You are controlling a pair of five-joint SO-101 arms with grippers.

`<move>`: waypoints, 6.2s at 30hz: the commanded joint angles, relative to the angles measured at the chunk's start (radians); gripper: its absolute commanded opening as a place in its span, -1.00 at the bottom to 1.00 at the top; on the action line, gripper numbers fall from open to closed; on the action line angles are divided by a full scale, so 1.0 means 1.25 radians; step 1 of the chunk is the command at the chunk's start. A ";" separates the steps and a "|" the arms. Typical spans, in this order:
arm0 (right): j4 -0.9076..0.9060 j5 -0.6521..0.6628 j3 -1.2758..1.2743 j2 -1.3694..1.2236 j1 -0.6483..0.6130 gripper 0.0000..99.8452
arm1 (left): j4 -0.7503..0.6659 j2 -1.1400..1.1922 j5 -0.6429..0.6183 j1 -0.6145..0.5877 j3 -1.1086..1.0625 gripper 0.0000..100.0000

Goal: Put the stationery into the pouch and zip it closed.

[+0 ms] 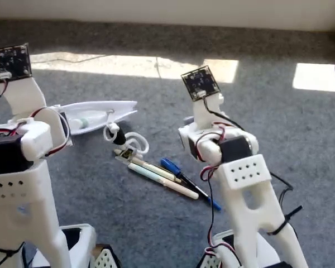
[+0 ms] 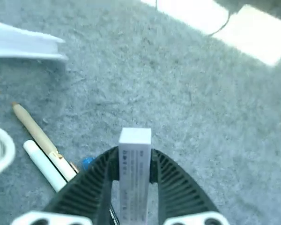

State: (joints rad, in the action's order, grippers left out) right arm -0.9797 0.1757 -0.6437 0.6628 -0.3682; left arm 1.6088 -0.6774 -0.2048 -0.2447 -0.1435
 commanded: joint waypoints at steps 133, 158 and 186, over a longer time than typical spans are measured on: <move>-0.075 -0.117 -0.211 0.377 -0.312 -0.64 | 0.087 0.102 -0.069 -0.069 0.206 -0.99; 0.055 -0.077 -0.104 -0.223 -0.184 -0.64 | 0.059 0.084 -0.068 -0.067 0.129 -0.99; 0.055 -0.022 0.082 -0.569 -0.133 -0.64 | 0.044 0.079 -0.042 -0.066 0.091 -0.99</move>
State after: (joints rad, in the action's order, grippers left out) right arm -0.9183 0.1266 -0.5808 -0.0476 -0.5478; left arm 1.6840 -0.5455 -0.2662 -0.3245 -0.0361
